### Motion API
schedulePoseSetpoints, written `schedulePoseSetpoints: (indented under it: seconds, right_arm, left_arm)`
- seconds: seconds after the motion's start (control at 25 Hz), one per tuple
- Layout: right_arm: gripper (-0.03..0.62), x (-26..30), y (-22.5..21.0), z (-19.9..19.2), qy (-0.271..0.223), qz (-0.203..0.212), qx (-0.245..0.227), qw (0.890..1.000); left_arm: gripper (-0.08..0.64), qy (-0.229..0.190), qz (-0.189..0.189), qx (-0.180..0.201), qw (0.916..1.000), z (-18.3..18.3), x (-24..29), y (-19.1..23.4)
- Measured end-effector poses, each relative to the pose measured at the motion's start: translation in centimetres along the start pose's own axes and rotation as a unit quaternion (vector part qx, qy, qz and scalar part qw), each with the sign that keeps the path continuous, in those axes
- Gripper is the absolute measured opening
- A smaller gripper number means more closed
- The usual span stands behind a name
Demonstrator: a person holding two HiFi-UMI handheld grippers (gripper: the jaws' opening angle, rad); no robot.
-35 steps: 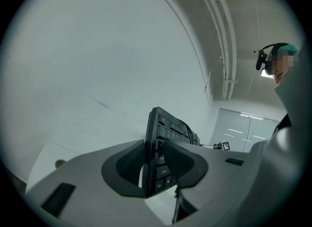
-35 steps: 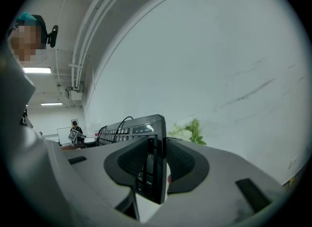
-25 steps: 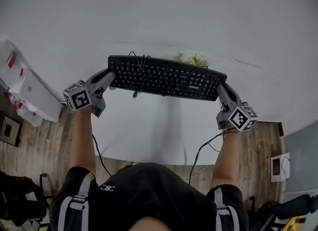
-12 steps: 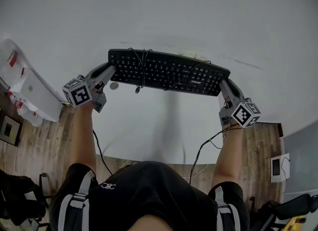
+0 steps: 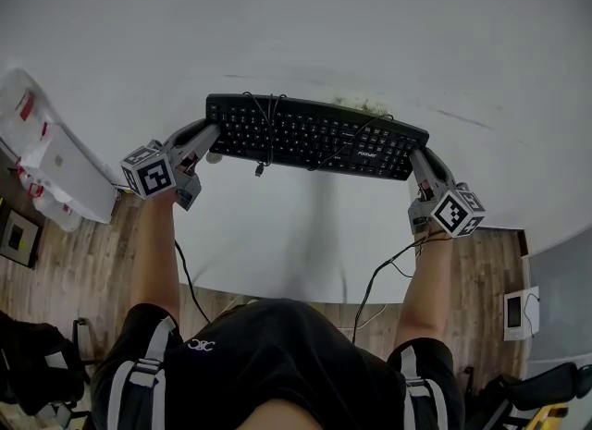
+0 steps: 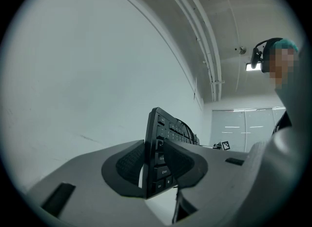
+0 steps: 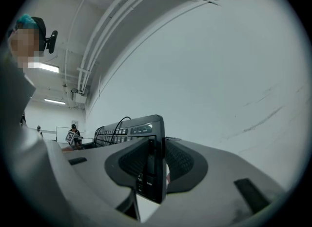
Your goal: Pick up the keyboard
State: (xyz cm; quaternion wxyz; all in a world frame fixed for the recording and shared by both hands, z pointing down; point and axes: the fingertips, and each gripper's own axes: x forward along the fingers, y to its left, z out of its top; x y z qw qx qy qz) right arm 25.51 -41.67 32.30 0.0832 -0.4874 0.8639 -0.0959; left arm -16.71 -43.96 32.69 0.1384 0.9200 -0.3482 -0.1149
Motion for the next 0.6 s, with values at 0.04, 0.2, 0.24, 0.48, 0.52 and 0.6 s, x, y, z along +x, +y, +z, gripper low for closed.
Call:
schedulePoseSetpoints:
  seconds: [0.04,0.2,0.24,0.48,0.52,0.6]
  right_arm:
    - [0.107,0.04,-0.05,-0.06,0.001,0.000,0.001,1.000]
    - [0.107,0.05,-0.20,-0.39,0.005,-0.001,0.007,1.000]
    - [0.107,0.06,-0.26,-0.45,0.006,0.000,0.008,1.000]
    - [0.107,0.30,-0.56,-0.68,0.011,-0.002,0.011,1.000]
    - [0.107,0.30,-0.58,-0.71,0.012,-0.003,0.011,1.000]
    - [0.107,0.28,-0.59,-0.74,0.012,-0.005,0.010,1.000]
  left_arm:
    - [0.120,0.001,0.000,-0.001,1.0000,-0.01,0.02,0.01]
    - [0.120,0.006,0.003,-0.002,1.0000,-0.16,0.03,0.03]
    - [0.120,0.007,0.003,-0.003,1.0000,-0.20,0.05,0.05]
    - [0.120,0.015,0.002,-0.006,0.9999,-0.49,0.26,0.30]
    - [0.120,0.016,0.003,-0.005,0.9999,-0.51,0.29,0.33]
    - [0.120,0.017,0.003,-0.006,0.9998,-0.51,0.33,0.35]
